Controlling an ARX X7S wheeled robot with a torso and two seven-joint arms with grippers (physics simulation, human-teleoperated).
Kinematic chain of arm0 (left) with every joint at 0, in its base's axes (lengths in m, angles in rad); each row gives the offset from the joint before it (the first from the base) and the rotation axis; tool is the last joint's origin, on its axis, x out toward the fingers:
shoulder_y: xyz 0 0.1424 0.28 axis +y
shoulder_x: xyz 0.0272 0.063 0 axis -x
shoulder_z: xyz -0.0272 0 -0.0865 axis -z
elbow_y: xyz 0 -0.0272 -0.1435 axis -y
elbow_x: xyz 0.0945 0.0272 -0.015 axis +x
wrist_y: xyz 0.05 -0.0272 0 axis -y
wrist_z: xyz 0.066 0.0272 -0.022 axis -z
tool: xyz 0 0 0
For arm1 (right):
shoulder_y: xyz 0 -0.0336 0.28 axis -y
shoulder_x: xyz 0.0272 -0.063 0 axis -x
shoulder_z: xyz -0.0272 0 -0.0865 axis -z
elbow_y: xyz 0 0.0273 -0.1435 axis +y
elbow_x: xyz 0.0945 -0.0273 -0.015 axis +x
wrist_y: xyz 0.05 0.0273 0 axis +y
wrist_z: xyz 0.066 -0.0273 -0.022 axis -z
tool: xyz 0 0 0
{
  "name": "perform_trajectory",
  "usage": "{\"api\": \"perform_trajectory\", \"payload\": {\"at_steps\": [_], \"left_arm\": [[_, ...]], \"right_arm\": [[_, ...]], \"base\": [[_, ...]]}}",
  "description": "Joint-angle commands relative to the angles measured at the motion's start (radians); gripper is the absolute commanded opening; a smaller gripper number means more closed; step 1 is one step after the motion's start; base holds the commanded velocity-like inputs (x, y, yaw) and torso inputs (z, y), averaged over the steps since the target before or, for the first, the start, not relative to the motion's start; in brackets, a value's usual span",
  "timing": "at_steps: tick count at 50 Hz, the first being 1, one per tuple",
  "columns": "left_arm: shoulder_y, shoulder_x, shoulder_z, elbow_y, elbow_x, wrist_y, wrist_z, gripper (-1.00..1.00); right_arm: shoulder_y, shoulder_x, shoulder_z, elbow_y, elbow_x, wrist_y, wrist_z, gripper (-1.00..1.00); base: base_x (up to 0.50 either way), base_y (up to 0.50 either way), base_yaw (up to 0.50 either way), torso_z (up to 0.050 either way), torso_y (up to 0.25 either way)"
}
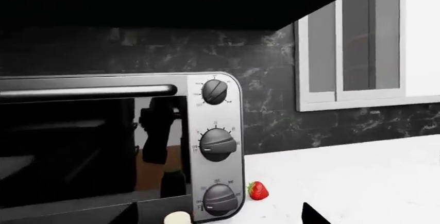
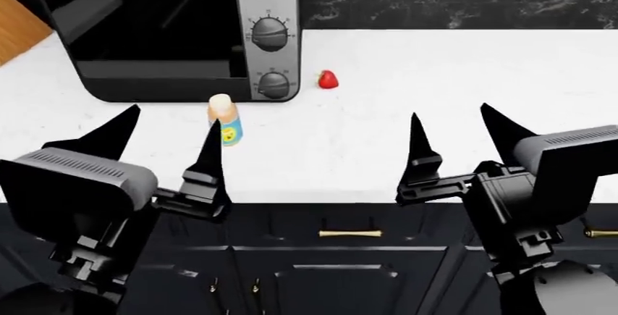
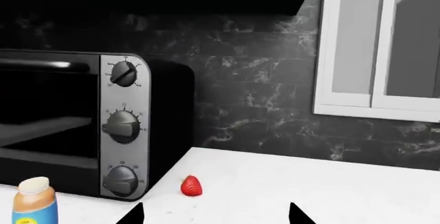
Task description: Pick the honey bottle and salsa from the counter and place them in the cabinets closest to them.
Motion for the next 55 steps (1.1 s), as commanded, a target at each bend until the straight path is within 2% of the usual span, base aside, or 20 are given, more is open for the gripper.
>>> {"api": "perform_trajectory", "payload": {"at_steps": [1, 10, 17, 25, 30, 35, 55], "left_arm": [[-0.006, -0.023, -0.024, 0.040, -0.046, -0.032, 0.011, 1.00], [-0.023, -0.033, -0.011, 0.042, -0.060, -0.039, 0.006, 1.00], [-0.073, -0.042, -0.036, 0.071, -0.109, -0.099, -0.011, 1.00], [-0.020, -0.060, -0.098, 0.100, -0.158, -0.079, -0.002, 1.00], [0.040, -0.156, -0.120, 0.115, -0.286, -0.004, -0.092, 1.00], [0.122, -0.230, -0.121, 0.112, -0.331, 0.091, -0.130, 1.00], [0.209, -0.349, -0.109, 0.109, -0.389, 0.227, -0.201, 1.00]], "right_arm": [[0.057, 0.030, 0.052, -0.047, 0.077, 0.085, -0.028, 1.00], [0.081, 0.053, 0.082, -0.046, 0.096, 0.117, -0.023, 1.00], [0.104, 0.071, 0.113, -0.078, 0.125, 0.170, -0.013, 1.00], [0.147, 0.089, 0.136, -0.107, 0.167, 0.229, -0.009, 1.00], [0.192, 0.093, 0.144, -0.119, 0.196, 0.280, 0.002, 1.00], [0.229, 0.095, 0.146, -0.120, 0.215, 0.311, 0.012, 1.00], [0.250, 0.103, 0.134, -0.106, 0.234, 0.302, 0.018, 1.00]], "base": [[0.27, 0.00, 0.50, 0.050, 0.000], [0.23, 0.01, 0.49, 0.050, 0.000], [0.42, 0.11, 0.00, 0.050, 0.000], [0.19, 0.01, 0.00, 0.050, 0.000], [0.06, -0.01, 0.00, 0.050, 0.000], [0.06, -0.05, 0.00, 0.050, 0.000], [0.38, -0.15, 0.00, 0.050, 0.000]]}}
